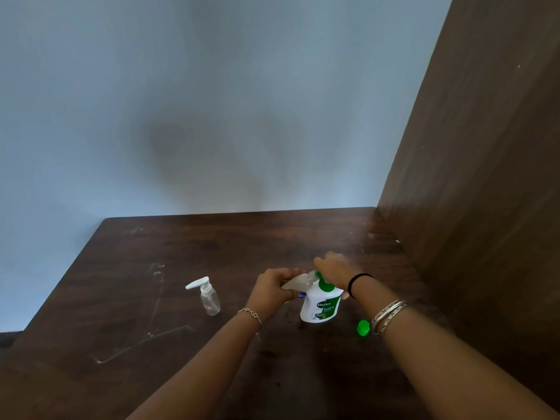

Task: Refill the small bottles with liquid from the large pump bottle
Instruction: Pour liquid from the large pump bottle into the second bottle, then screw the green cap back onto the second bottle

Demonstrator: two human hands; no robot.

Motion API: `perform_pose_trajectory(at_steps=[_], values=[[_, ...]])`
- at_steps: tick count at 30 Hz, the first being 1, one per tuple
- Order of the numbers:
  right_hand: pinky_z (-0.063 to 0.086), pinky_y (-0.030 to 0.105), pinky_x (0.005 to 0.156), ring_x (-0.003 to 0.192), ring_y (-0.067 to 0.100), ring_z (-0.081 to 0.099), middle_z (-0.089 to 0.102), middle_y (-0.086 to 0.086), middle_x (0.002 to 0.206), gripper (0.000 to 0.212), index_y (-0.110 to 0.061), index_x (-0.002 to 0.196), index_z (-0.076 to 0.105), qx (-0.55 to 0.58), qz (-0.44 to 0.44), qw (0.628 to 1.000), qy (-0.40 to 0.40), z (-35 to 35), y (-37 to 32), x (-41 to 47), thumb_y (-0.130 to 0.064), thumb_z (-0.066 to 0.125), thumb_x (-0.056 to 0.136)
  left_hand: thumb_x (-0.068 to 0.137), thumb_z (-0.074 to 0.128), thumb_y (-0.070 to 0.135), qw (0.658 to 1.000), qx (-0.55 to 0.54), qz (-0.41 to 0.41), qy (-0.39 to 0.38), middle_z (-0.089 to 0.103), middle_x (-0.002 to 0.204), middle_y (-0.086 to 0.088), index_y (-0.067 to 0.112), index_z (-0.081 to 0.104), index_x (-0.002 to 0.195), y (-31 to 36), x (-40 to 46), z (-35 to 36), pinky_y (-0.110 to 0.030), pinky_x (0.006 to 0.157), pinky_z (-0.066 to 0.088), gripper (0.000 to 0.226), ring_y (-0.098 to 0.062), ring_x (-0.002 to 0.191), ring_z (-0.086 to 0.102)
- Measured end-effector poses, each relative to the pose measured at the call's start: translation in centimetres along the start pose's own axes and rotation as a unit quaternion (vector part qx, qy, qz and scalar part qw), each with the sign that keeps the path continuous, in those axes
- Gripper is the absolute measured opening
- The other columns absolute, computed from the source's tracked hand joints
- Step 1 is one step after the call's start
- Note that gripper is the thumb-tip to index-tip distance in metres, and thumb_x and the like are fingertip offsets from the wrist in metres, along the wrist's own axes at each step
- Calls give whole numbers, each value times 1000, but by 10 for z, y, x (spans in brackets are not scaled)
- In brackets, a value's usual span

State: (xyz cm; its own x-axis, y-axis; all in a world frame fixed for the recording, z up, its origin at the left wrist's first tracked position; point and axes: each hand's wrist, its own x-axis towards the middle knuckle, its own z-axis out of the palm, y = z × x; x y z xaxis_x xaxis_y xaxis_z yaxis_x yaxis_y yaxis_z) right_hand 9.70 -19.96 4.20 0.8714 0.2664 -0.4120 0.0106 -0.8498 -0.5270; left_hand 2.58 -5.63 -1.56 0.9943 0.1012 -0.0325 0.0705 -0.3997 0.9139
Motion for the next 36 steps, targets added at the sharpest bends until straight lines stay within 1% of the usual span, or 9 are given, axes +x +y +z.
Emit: perform_pose_trajectory(at_steps=[2, 5, 9, 13, 19, 22, 27, 32, 36], values=[[39, 29, 69, 96, 30, 51, 51, 19, 110, 27, 2, 105, 50, -3, -22, 999, 24, 4, 2, -1, -17, 32, 99, 69, 75, 6, 1000, 0, -2, -1, 67, 112, -4, 11, 63, 115, -2, -1, -1, -1, 75, 46, 48, -8, 102, 61], [42, 27, 63, 91, 30, 51, 50, 12, 92, 28, -3, 93, 49, -42, -28, 999, -1, 3, 4, 2, -24, 33, 97, 69, 75, 5, 1000, -7, -3, -2, 67, 112, -4, 11, 63, 115, -3, -1, -1, -2, 75, 47, 48, -8, 101, 61], [50, 42, 86, 107, 34, 57, 50, 12, 100, 42, -3, 107, 54, 2, -7, 1000, -26, -2, 0, 0, -39, 36, 96, 68, 76, 6, 1000, -19, 1, -21, 67, 109, -3, 9, 62, 116, 0, -3, -1, -4, 76, 48, 49, -7, 98, 61], [45, 37, 88, 102, 31, 57, 57, 17, 107, 47, -5, 101, 55, -15, -15, 999, -26, 0, 4, 6, -46, 33, 96, 68, 75, -1, 998, -58, -11, -22, 67, 105, -7, 4, 61, 115, -2, -6, 0, -10, 78, 51, 49, -8, 93, 63], [42, 34, 88, 97, 26, 59, 66, 12, 103, 68, -4, 101, 68, 144, -12, 989, 26, 6, 27, 16, -60, 30, 94, 71, 70, -7, 992, -118, -45, -3, 65, 98, -5, 2, 58, 114, -9, -12, 1, -10, 65, 50, 46, 5, 72, 64], [45, 43, 89, 87, 28, 57, 63, 22, 95, 53, -9, 76, 61, 241, -9, 967, 85, 12, 48, 16, -49, 33, 97, 71, 70, -6, 991, -126, -53, 2, 65, 98, -5, 3, 58, 114, -12, -17, 3, -10, 64, 50, 46, -1, 77, 63], [39, 36, 72, 96, 35, 61, 69, 20, 95, 34, -7, 77, 63, 79, -6, 977, 198, 21, 102, 4, -33, 48, 95, 70, 70, -7, 986, -153, -67, -1, 65, 93, -1, 5, 58, 111, -14, -28, 6, -13, 66, 53, 45, -7, 83, 62], [42, 30, 93, 114, 27, 57, 64, 12, 118, 36, -9, 113, 65, 9, -7, 993, 122, 45, 136, 0, -31, 66, 84, 70, 71, -4, 984, -160, -78, -12, 67, 98, -2, 11, 59, 111, -17, -34, 11, -17, 73, 54, 45, -7, 85, 64], [41, 29, 101, 119, 20, 52, 57, 4, 125, 44, -17, 121, 61, -79, -39, 993, 79, 56, 148, -3, -25, 71, 80, 71, 71, -3, 981, -174, -88, -15, 68, 101, -4, 14, 59, 108, -17, -39, 17, -20, 76, 55, 43, -8, 87, 66]])
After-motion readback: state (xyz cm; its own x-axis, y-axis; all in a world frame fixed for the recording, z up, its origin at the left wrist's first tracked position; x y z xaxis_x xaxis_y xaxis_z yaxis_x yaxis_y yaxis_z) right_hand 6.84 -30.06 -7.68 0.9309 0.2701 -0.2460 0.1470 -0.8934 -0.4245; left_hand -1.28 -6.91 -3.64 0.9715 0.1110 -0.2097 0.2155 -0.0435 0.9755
